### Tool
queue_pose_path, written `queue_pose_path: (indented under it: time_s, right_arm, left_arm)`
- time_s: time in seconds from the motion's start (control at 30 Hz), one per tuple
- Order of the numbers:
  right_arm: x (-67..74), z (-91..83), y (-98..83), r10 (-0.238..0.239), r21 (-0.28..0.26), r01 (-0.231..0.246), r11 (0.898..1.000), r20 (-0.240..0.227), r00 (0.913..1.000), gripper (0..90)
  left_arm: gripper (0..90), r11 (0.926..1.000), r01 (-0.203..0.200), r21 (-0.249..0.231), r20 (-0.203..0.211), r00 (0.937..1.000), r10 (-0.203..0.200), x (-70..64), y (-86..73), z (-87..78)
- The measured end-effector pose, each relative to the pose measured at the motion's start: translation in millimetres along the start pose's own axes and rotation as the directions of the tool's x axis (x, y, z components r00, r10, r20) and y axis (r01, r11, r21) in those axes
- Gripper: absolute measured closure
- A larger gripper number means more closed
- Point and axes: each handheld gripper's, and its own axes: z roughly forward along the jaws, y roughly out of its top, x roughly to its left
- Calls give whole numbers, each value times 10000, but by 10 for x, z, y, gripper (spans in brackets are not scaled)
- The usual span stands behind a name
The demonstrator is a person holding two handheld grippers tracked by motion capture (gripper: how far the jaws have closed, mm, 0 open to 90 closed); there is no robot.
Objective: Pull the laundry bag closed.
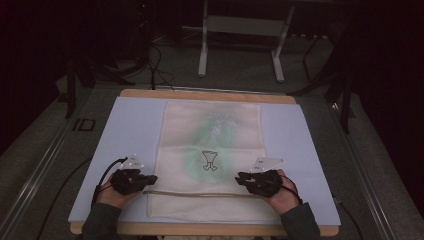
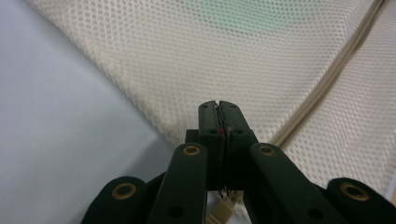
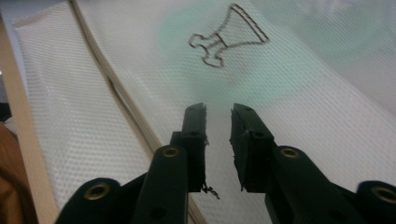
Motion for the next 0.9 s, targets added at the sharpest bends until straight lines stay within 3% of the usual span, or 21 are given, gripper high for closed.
queue_pose_path:
  time_s: [0.23,0.47,0.6,0.9]
  right_arm:
    - [180,167,156,-559,-3,559,9984,-351,9978,899]
    - [335,350,271,-1019,-6,1022,9948,-762,9919,898]
    - [422,499,343,-1145,-146,1136,9934,-1113,9872,851]
    - [642,774,518,-1885,-37,1907,9817,-1695,9673,805]
  left_arm:
    - [884,9999,-122,-5,30,9999,122,47,20,14]
    - [875,9997,-192,118,51,9998,192,86,39,51]
    - [856,9998,-187,107,49,9998,186,103,45,62]
    - [822,9999,-128,40,320,9994,127,141,21,39]
